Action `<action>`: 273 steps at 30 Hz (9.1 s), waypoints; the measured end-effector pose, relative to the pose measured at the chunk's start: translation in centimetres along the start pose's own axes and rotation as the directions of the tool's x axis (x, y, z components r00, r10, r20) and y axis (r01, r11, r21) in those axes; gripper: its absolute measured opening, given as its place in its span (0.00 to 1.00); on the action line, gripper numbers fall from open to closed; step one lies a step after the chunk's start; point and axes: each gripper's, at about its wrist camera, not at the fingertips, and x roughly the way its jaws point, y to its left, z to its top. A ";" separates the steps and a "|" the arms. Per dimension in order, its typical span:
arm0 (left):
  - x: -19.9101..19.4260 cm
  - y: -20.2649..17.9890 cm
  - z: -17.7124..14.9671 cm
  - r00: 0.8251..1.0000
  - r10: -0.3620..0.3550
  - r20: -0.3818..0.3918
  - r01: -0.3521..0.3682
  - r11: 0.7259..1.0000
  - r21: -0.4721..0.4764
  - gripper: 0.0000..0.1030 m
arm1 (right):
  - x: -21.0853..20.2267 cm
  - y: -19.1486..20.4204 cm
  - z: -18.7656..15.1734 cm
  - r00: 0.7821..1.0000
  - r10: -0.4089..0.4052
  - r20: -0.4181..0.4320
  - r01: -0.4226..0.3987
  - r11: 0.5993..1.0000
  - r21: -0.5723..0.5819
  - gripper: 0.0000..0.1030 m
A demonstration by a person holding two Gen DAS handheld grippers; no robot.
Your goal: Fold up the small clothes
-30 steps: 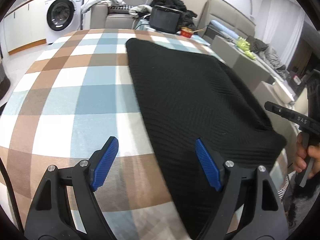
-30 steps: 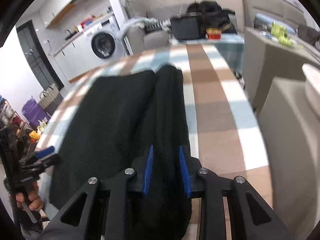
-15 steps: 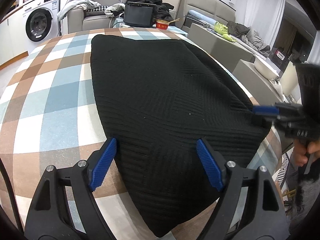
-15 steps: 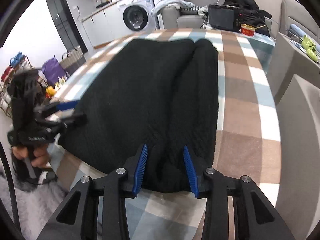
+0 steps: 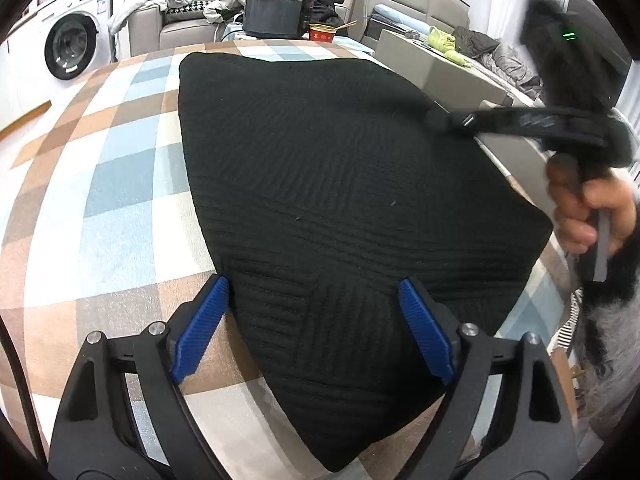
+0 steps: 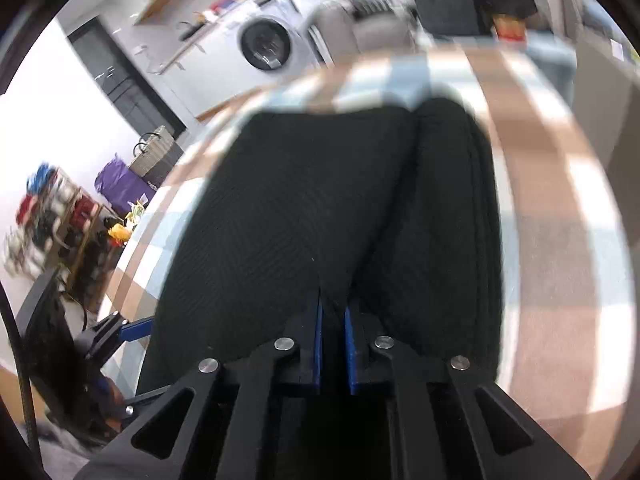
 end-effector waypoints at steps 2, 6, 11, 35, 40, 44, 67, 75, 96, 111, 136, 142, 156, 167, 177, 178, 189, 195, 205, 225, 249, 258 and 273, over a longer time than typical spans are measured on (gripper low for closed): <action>-0.1 0.2 0.1 1.000 -0.008 -0.001 0.008 1.000 -0.005 0.83 | -1.8 0.5 0.3 0.998 -0.048 0.048 0.049 0.998 -0.029 0.08; 0.1 0.3 0.0 1.000 -0.008 -0.011 0.008 1.000 -0.005 0.83 | -0.4 -0.5 -0.5 0.988 -0.157 -0.008 0.157 0.987 -0.046 0.09; -0.6 0.6 0.0 1.000 0.009 -0.003 -0.009 1.000 -0.015 0.83 | 0.8 -3.2 -1.1 0.994 -0.072 -0.084 0.077 0.995 0.065 0.23; -0.4 2.2 0.5 1.000 0.025 0.016 -0.024 0.997 -0.072 0.83 | -4.0 -2.6 -3.8 0.998 -0.058 -0.007 0.058 0.994 0.089 0.42; -0.4 2.4 0.5 0.999 0.028 0.016 -0.027 0.997 -0.079 0.83 | 0.4 -4.6 0.9 0.998 -0.066 -0.008 0.066 0.986 0.150 0.42; -0.2 2.9 0.6 0.999 0.030 0.013 -0.029 0.996 -0.088 0.83 | 3.8 -5.8 3.8 0.993 -0.106 -0.056 0.113 0.983 0.142 0.30; 0.2 3.5 1.0 0.999 0.050 0.015 -0.047 0.988 -0.149 0.83 | -0.5 -1.8 -3.6 0.998 -0.026 -0.062 0.029 0.998 0.052 0.09; 0.4 3.3 1.1 0.999 0.045 0.016 -0.042 0.989 -0.144 0.83 | -1.8 -2.7 -4.8 0.996 -0.087 -0.037 0.090 0.992 0.088 0.26; 1.9 3.1 3.2 0.998 0.057 0.012 -0.055 0.991 -0.122 0.29 | 0.5 -3.4 -4.5 0.999 -0.036 -0.032 0.040 0.989 0.140 0.31; 2.0 11.9 7.3 0.970 0.236 0.059 -0.221 0.956 -0.192 0.29 | 8.3 1.4 1.7 0.999 -0.049 -0.014 0.051 0.984 0.168 0.31; -4.8 8.0 2.4 0.938 0.268 0.220 -0.233 0.957 -0.173 0.74 | 4.0 1.9 -2.2 0.997 0.069 0.018 -0.071 0.991 0.112 0.66; -5.2 7.1 1.6 0.936 0.272 0.224 -0.238 0.957 -0.167 0.74 | 5.1 2.4 -2.3 1.000 0.021 -0.008 -0.021 0.994 0.107 0.41; -5.7 6.6 0.7 0.931 0.283 0.229 -0.251 0.955 -0.157 0.74 | 4.7 3.9 -2.6 1.000 -0.005 -0.008 0.005 0.999 0.043 0.44; -3.6 7.3 -0.4 0.967 0.233 0.101 -0.215 0.963 -0.163 0.59 | 4.7 3.8 -3.0 1.000 0.015 -0.014 -0.014 0.998 0.064 0.41; -1.7 8.0 1.0 0.959 0.273 0.072 -0.262 0.956 -0.133 0.26 | 5.9 3.8 -2.4 1.000 -0.011 -0.004 0.012 0.999 0.053 0.31; -1.5 8.1 1.3 0.959 0.275 0.072 -0.264 0.956 -0.131 0.26 | 6.1 3.7 -2.1 1.000 -0.018 -0.002 0.018 0.998 0.055 0.31; -1.6 8.5 2.7 0.945 0.304 0.117 -0.287 0.947 -0.143 0.55 | 5.1 4.1 -1.7 0.993 -0.104 0.063 0.104 0.995 -0.002 0.60; -4.8 6.6 1.5 0.900 0.345 0.265 -0.327 0.938 -0.110 0.87 | 1.5 4.9 -3.1 0.972 -0.125 0.199 0.138 0.989 -0.051 0.97; -8.4 5.3 0.7 0.846 0.330 0.419 -0.308 0.944 -0.121 0.99 | -1.5 6.9 -3.5 0.935 -0.059 0.350 0.109 0.986 -0.124 1.00; -8.8 5.3 -0.2 0.823 0.324 0.466 -0.294 0.946 -0.140 0.99 | -1.9 8.3 -5.0 0.887 -0.003 0.462 0.090 0.982 -0.167 1.00; -8.7 4.5 -0.5 0.818 0.320 0.478 -0.302 0.946 -0.115 0.99 | -2.0 8.5 -5.2 0.882 0.003 0.472 0.097 0.977 -0.187 1.00; -8.7 4.5 -0.4 0.818 0.320 0.478 -0.303 0.946 -0.115 0.99 | -1.9 8.4 -5.2 0.882 0.003 0.470 0.096 0.977 -0.188 1.00; -8.8 4.6 -0.5 0.818 0.322 0.477 -0.304 0.945 -0.118 0.99 | -1.9 8.4 -5.2 0.882 0.004 0.470 0.096 0.978 -0.187 1.00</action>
